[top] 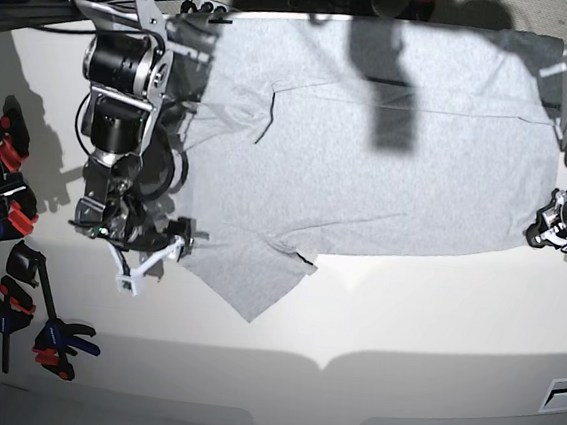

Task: Fold the T-shirt properly
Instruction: 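Grasp the shirt side edge with the right gripper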

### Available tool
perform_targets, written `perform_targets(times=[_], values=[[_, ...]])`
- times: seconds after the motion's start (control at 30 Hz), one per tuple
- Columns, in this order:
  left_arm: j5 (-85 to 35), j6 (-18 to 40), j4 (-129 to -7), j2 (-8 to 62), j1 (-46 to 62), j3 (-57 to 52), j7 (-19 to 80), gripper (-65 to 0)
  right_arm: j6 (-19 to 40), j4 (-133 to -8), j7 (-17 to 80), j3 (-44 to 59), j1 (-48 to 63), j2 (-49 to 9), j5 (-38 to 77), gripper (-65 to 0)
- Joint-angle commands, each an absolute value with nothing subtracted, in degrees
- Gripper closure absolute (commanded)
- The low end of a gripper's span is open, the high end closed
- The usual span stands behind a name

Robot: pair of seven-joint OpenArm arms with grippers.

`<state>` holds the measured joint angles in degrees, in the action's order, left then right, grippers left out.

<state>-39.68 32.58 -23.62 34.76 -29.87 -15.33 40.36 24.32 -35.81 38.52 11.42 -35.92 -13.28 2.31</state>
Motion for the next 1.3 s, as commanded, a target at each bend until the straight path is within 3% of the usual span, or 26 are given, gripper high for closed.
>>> perform_targets(times=[0.0, 0.17, 0.23, 0.27, 0.37, 0.4, 0.9, 1.27], values=[[-40.2, 32.8, -24.3, 35.9, -31.3, -15.4, 39.8, 0.0, 24.2, -34.9, 39.5, 11.6, -37.3, -13.7, -0.5, -35.0], [-40.2, 32.8, -24.3, 35.9, -31.3, -15.4, 39.8, 0.0, 24.1, -32.2, 37.3, 11.6, -36.1, -13.8, -0.9, -34.9], [-40.2, 32.8, -24.3, 35.9, -31.3, -15.4, 39.8, 0.0, 24.1, -32.2, 37.4, 11.6, -35.8, -13.8, -1.0, -31.7], [-40.2, 32.8, -24.3, 35.9, -31.3, -15.4, 39.5, 0.0, 24.1, -32.2, 37.5, 11.6, -35.8, -13.8, -1.0, -26.6], [-40.2, 32.8, -24.3, 35.9, -31.3, -15.4, 37.2, 0.0, 24.1, -32.2, 37.1, 11.6, -35.9, -13.8, -0.9, -1.9], [-40.2, 32.8, -24.3, 35.9, -31.3, -15.4, 36.4, 0.0, 24.1, -32.2, 36.6, 11.6, -35.9, -13.8, -0.9, 0.0], [-31.1, 32.9, -24.4, 35.2, -32.7, -15.4, 24.0, 0.0, 24.2, -38.2, 36.1, 11.6, -40.2, -14.0, 1.0, 0.0], [-34.2, 33.0, -29.0, 35.1, -36.2, -15.4, 31.9, 0.0, 31.8, -46.0, 45.1, 11.6, -44.5, -14.0, 9.8, 0.0]])
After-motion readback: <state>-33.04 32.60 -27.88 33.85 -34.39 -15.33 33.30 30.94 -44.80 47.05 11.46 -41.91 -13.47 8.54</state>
